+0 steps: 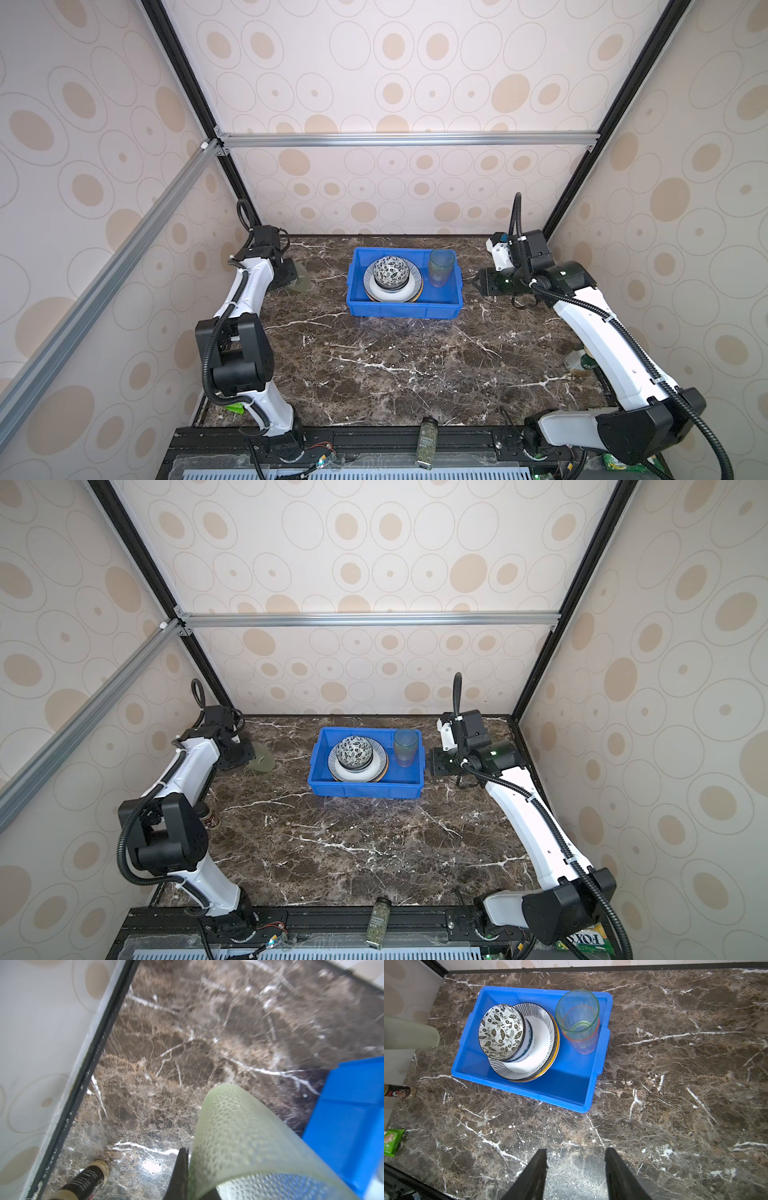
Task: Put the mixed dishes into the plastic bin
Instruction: 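Grip the frosted green glass with the left gripper and lift it, then carry the frosted glass over the bin toward the stacked cups with the left gripper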
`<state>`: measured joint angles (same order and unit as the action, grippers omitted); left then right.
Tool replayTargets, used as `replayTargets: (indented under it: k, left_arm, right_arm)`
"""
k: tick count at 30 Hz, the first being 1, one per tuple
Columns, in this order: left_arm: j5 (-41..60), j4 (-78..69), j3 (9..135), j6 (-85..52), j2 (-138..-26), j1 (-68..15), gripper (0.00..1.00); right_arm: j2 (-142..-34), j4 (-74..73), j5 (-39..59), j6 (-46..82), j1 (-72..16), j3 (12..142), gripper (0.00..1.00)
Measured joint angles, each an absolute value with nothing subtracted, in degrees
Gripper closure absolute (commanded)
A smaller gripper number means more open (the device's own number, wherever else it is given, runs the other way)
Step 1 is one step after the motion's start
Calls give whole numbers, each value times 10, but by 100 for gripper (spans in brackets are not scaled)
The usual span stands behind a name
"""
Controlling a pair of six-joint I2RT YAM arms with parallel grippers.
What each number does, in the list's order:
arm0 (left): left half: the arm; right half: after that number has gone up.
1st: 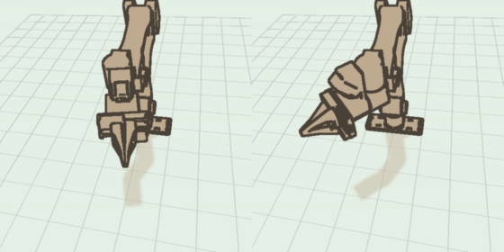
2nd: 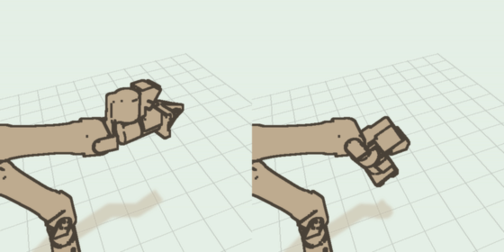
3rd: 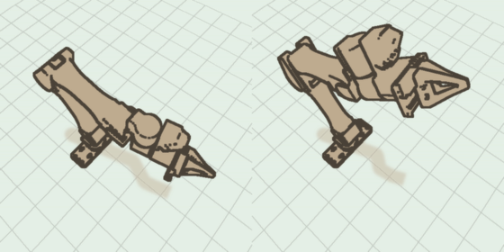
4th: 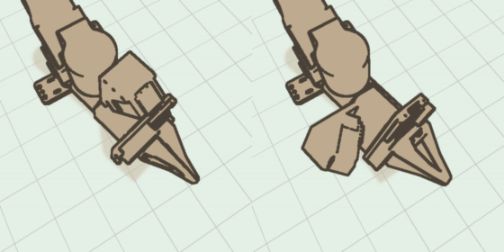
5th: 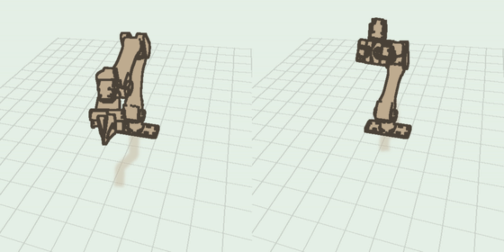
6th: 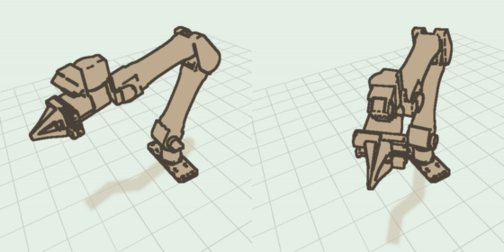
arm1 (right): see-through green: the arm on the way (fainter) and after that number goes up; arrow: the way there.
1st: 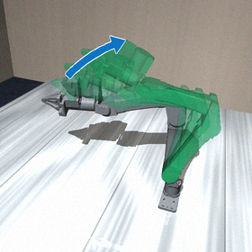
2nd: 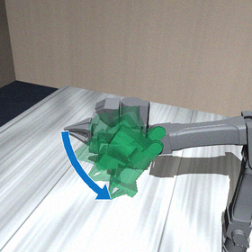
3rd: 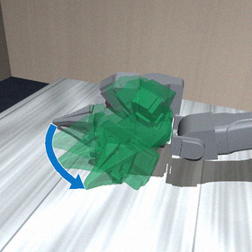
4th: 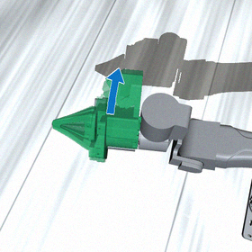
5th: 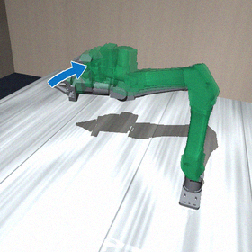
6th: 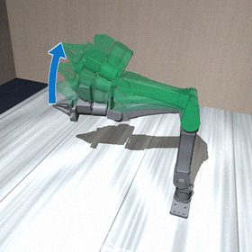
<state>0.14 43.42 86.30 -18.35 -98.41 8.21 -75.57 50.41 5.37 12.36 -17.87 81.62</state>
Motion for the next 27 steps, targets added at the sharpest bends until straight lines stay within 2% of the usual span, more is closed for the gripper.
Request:
replayTargets:
  k: [7,16,27]
  left_arm:
    - [21,475,944,-176,-964,20,100]
    - [27,517,1098,-176,-973,-93,100]
    - [30,538,1230,-177,-1075,-185,100]
  right_arm:
    - [-747,500,43,125,-170,807,55]
    - [-747,488,67,142,-95,804,53]
    - [-732,469,88,151,-90,759,48]
